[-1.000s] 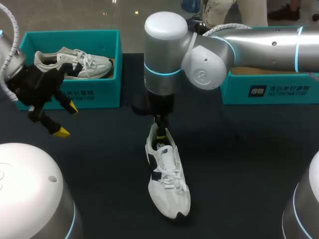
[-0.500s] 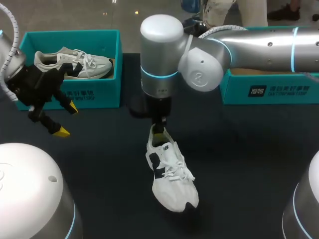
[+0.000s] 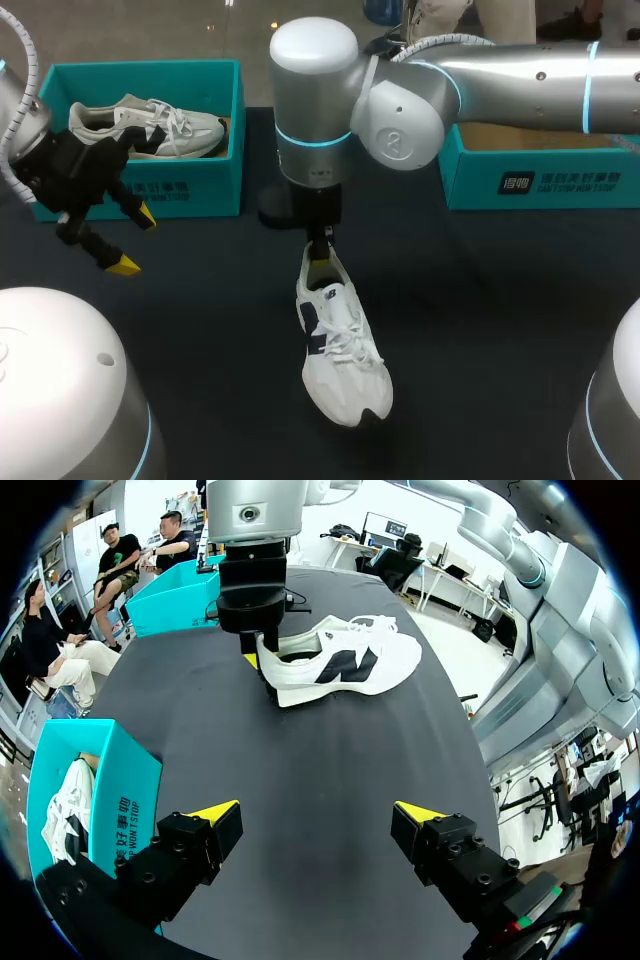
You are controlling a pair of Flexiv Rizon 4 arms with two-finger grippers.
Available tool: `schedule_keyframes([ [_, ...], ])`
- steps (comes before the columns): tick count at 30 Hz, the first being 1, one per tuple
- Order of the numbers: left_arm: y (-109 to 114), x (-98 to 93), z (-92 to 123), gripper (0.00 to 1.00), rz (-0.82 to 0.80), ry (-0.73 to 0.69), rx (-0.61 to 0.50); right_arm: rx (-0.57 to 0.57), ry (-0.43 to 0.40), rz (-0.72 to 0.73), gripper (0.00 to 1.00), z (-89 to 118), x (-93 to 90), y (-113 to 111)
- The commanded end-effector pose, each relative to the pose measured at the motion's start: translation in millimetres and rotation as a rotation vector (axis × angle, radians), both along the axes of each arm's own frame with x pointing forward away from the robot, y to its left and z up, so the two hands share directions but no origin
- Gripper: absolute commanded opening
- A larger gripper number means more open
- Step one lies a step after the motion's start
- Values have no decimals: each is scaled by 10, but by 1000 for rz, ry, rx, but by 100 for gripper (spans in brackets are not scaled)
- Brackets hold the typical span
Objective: Take the shoe out of the shoebox, open the shoe tongue, remove and reinsert the insole, then place the shoe into the shoebox
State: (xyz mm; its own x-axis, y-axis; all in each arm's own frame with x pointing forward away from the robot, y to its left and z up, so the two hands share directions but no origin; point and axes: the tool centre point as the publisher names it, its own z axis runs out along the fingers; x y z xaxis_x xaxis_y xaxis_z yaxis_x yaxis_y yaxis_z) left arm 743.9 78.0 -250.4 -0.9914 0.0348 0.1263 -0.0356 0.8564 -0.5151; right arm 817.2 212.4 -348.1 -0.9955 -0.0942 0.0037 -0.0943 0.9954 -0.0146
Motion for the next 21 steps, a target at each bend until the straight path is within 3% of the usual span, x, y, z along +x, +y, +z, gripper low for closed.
schedule_keyframes([
  [1,1,-1,2,100,0,1,2,-47,-36,-2,0,661,24,-137],
  [11,1,-1,2,100,0,1,2,-127,-160,-29,0,1839,223,-467],
  [16,1,-1,2,100,0,1,2,-163,-194,-36,0,2233,339,-545],
  [21,1,-1,2,100,0,1,2,-185,-192,-24,0,2428,416,-468],
])
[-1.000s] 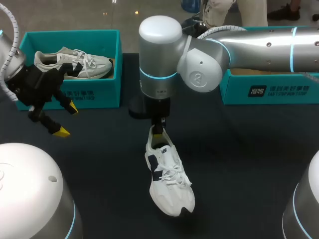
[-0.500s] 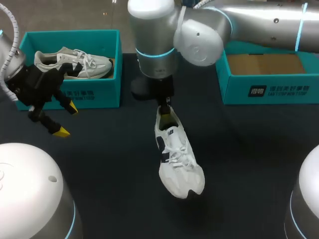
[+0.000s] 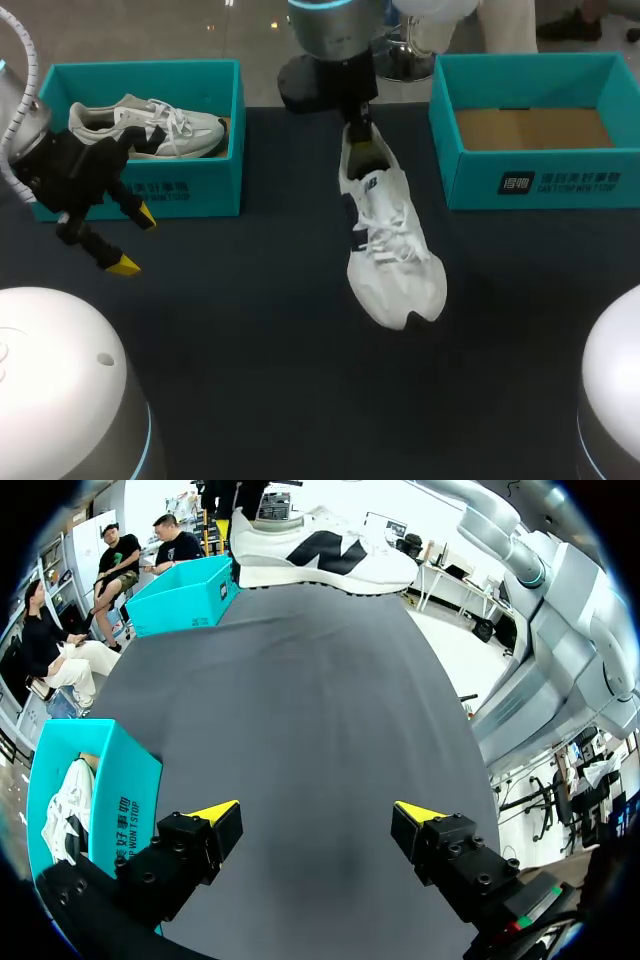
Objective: Take the shoe out of the shoebox, open the shoe tongue, remove and reinsert the insole, then place the shoe into the shoebox
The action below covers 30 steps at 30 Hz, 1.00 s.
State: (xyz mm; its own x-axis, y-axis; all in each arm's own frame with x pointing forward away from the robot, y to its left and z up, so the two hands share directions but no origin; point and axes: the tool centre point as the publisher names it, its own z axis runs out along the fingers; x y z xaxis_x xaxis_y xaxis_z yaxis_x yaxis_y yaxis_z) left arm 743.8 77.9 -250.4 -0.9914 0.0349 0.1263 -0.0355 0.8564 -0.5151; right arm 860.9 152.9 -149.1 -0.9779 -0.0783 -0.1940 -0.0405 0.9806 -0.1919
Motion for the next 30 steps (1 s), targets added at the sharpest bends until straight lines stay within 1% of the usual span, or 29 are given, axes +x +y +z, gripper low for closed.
schedule_keyframes([
  [1,1,-1,2,100,0,1,2,-23,30,2,0,460,-10,150],
  [30,1,-1,2,100,0,1,2,-23,30,2,0,460,-10,150],
])
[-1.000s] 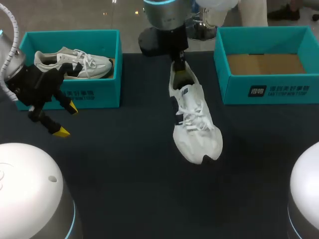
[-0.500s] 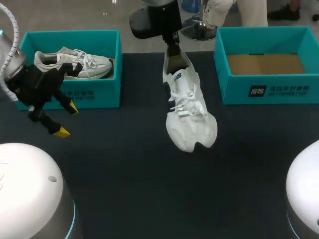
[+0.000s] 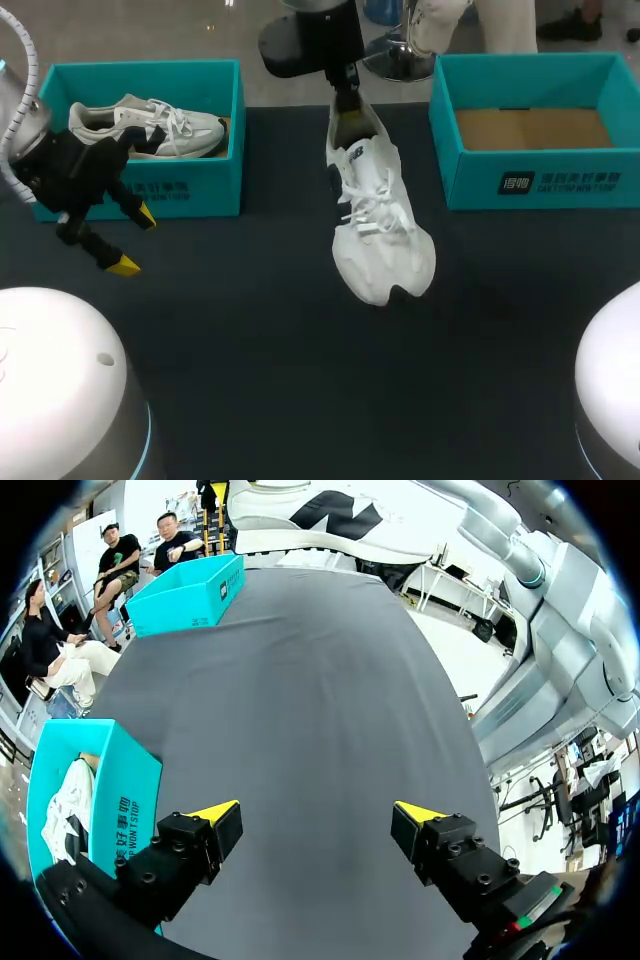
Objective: Take the shoe out of the shoebox, open the shoe tongue, remove and reinsert the insole, then place the shoe into the shoebox
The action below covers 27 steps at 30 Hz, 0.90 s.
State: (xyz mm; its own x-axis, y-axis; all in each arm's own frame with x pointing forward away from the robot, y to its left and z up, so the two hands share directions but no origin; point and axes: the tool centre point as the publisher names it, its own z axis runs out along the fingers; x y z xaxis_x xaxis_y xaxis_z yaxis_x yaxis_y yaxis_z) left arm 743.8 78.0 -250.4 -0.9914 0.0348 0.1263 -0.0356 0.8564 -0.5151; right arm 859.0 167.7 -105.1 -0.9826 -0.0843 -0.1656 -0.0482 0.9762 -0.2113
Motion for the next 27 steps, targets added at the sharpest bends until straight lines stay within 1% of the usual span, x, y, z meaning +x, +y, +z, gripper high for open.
schedule_keyframes([
  [1,1,-1,2,100,0,1,2,-2,3,0,0,20,10,3],
  [4,1,-1,2,100,0,1,2,-2,3,0,0,20,10,3],
  [5,1,-1,2,100,0,1,2,7,0,1,0,7,105,-123],
  [6,1,-1,2,100,0,1,2,-6,14,1,0,-7,173,-204],
  [8,1,-1,2,100,0,1,2,5,0,2,0,-25,266,-346],
  [9,1,-1,2,100,0,1,2,-3,2,10,0,-46,354,-450],
  [11,1,-1,2,100,0,1,2,2,-21,12,0,-72,461,-595],
  [12,1,-1,2,100,0,1,2,-5,-14,17,0,-89,524,-661],
  [15,1,-1,2,100,0,1,2,-12,-24,14,0,-115,658,-868],
  [16,1,-1,2,100,0,1,2,-2,-38,6,0,-119,694,-952],
  [18,1,-1,2,100,0,1,2,-17,-35,-7,0,-138,770,-1123],
  [20,1,-1,2,100,0,1,2,-6,-49,-21,0,-154,823,-1273],
  [21,1,-1,2,100,0,1,2,-13,-44,-27,0,-170,876,-1394],
  [22,1,-1,2,100,0,1,2,-3,-57,-45,0,-170,907,-1503],
  [26,1,-1,2,100,0,1,2,13,-57,-91,0,-196,1032,-1868],
  [27,1,-1,2,100,0,1,2,17,-72,-110,0,-203,1060,-1963],
])
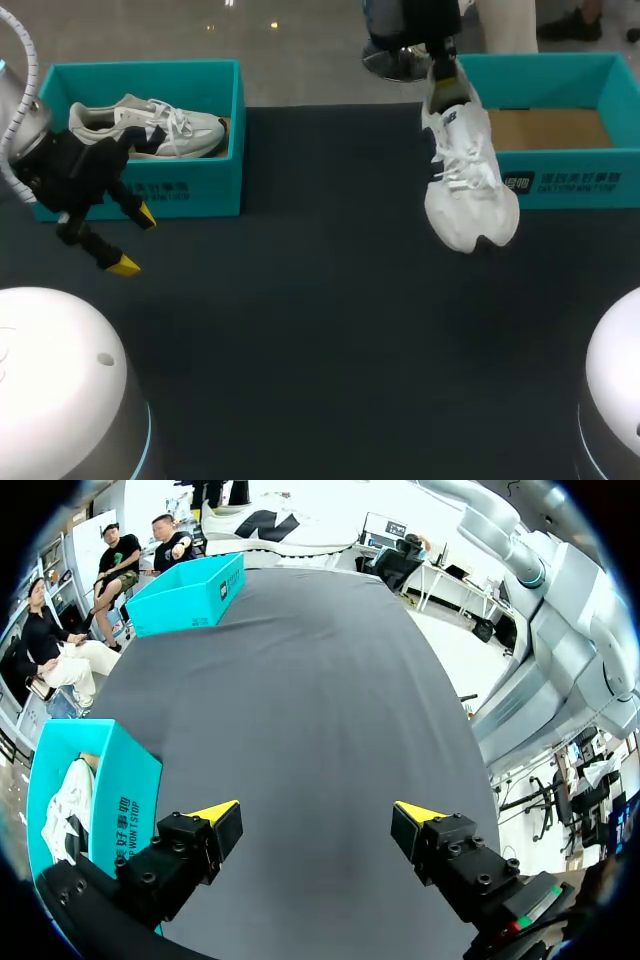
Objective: Take the shoe out of the shoebox, open the shoe tongue, remove and reinsert the insole, then place the shoe into the shoebox
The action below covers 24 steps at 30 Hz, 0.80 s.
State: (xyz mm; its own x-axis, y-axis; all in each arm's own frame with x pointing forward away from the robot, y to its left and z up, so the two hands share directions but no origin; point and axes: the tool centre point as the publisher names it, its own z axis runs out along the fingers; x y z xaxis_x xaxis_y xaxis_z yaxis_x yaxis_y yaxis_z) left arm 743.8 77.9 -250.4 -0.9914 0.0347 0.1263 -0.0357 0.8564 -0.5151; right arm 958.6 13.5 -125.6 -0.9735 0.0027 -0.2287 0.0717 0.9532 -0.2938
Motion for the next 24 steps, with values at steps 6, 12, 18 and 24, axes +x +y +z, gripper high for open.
schedule_keyframes([
  [6,1,0,1,100,-1,1,2,99,-7,-70,0,-63,245,-839],
  [12,1,0,1,100,-1,1,2,112,80,-109,0,-117,395,-1065],
  [18,1,0,1,100,-1,1,2,112,80,-109,0,-117,395,-1065],
  [24,1,0,1,100,-1,1,2,112,80,-109,0,-117,395,-1065],
])
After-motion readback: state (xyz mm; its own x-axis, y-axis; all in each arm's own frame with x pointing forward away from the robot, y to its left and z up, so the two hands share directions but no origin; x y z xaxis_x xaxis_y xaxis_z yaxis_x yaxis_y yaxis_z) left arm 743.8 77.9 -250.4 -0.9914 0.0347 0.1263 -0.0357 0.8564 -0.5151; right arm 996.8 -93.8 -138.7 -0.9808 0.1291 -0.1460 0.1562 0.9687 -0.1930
